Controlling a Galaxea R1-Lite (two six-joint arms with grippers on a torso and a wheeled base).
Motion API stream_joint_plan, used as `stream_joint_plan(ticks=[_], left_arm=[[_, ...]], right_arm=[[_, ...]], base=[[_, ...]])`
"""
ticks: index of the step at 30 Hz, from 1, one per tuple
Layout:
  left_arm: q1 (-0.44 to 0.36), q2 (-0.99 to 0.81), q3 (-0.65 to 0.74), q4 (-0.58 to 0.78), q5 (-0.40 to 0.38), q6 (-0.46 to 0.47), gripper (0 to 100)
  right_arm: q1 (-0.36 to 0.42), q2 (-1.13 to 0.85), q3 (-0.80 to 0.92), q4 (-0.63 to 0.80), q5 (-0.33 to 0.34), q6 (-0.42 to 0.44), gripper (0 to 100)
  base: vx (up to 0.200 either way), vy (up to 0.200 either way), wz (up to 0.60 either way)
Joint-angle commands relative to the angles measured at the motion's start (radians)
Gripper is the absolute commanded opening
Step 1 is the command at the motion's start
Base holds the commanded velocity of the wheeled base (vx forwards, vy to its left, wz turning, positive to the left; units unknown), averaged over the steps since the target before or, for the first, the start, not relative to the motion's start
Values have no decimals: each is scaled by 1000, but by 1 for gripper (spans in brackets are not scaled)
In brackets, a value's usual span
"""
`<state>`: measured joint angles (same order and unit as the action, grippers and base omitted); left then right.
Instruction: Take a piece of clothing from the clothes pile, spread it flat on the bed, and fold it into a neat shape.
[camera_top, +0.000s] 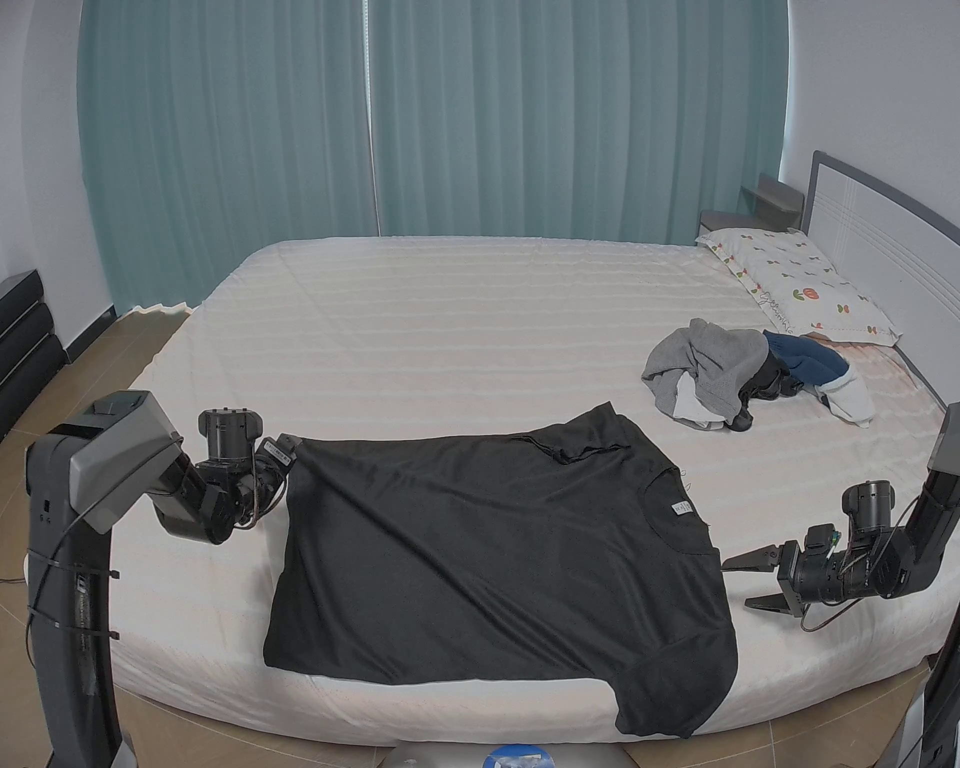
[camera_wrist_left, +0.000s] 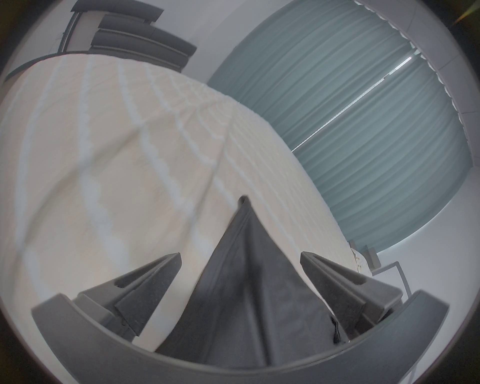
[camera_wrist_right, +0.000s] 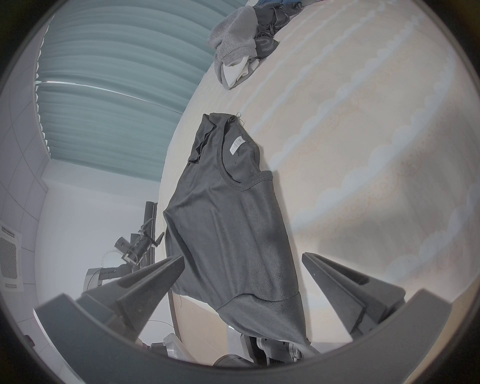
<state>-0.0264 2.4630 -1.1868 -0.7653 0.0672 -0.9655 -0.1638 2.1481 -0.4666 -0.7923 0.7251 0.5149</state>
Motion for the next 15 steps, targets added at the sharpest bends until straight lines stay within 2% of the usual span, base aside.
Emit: stream_joint_plan(ticks=[1, 4, 6, 9, 11, 15], left_arm=[[-12, -311, 421, -94, -101, -68, 100], [-23, -354, 526, -135, -124, -67, 100], [-41, -384, 598, -163, -126, -67, 100], [-61, -404, 696, -201, -136, -65, 100], [-72, -394, 753, -244, -172, -61, 100], [-84, -369, 803, -307, -182, -12, 100]], right_arm=[[13, 7, -40, 18, -21, 11, 100], [26, 9, -46, 21, -52, 11, 100], [50, 1, -38, 18, -116, 11, 100], [76, -37, -12, 7, -199, 16, 100], [76, -60, 16, 7, -200, 22, 100], [73, -54, 31, -1, -170, 57, 100]], base=[[-200, 0, 0], [-200, 0, 0], [-200, 0, 0], [0, 0, 0], [0, 0, 0], [0, 0, 0]])
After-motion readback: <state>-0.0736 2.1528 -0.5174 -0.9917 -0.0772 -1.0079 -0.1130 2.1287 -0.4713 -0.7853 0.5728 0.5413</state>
